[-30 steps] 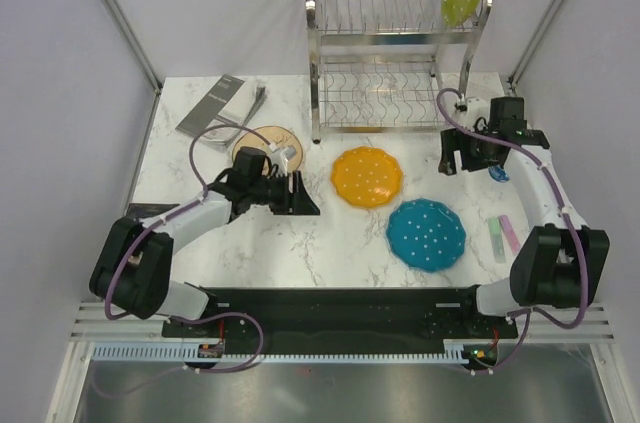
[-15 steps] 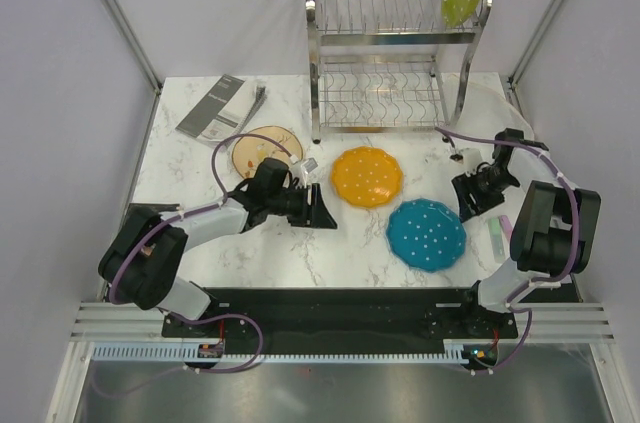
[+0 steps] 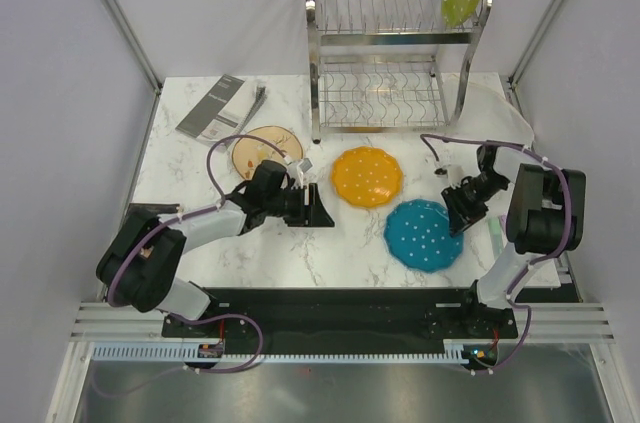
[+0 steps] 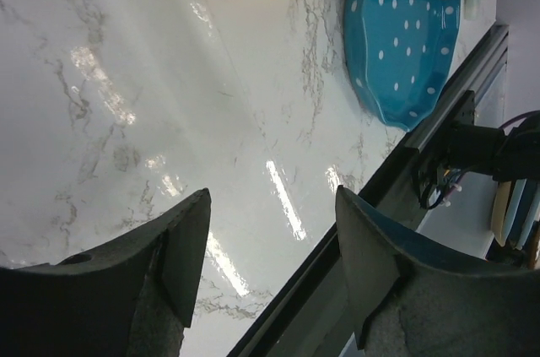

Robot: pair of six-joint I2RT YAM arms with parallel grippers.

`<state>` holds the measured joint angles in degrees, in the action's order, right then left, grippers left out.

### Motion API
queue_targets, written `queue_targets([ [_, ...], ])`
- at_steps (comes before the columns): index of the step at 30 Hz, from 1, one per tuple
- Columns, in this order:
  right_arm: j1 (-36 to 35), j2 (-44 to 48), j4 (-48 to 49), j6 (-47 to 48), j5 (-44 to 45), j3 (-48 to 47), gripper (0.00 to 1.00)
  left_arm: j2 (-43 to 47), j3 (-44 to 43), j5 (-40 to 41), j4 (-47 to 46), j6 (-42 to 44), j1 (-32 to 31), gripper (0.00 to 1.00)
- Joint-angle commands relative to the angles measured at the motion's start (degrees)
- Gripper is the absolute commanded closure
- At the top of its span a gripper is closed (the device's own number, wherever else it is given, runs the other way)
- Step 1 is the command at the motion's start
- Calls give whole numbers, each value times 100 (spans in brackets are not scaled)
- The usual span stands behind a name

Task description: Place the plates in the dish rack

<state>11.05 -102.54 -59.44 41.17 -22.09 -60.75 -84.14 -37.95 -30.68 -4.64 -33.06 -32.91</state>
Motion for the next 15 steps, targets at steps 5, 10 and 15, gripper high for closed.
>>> queue_targets([
  [5,-1060,-354,-156,-828,-1315,-481,64,21,130,326,-159,-552,311,29],
  [10,-1632,-416,134,-1462,-1702,-490,64,-278,130,53,-484,-895,302,35],
  [15,-1931,-442,661,-2007,-1790,-482,65,-682,131,-140,-766,-1220,101,40],
])
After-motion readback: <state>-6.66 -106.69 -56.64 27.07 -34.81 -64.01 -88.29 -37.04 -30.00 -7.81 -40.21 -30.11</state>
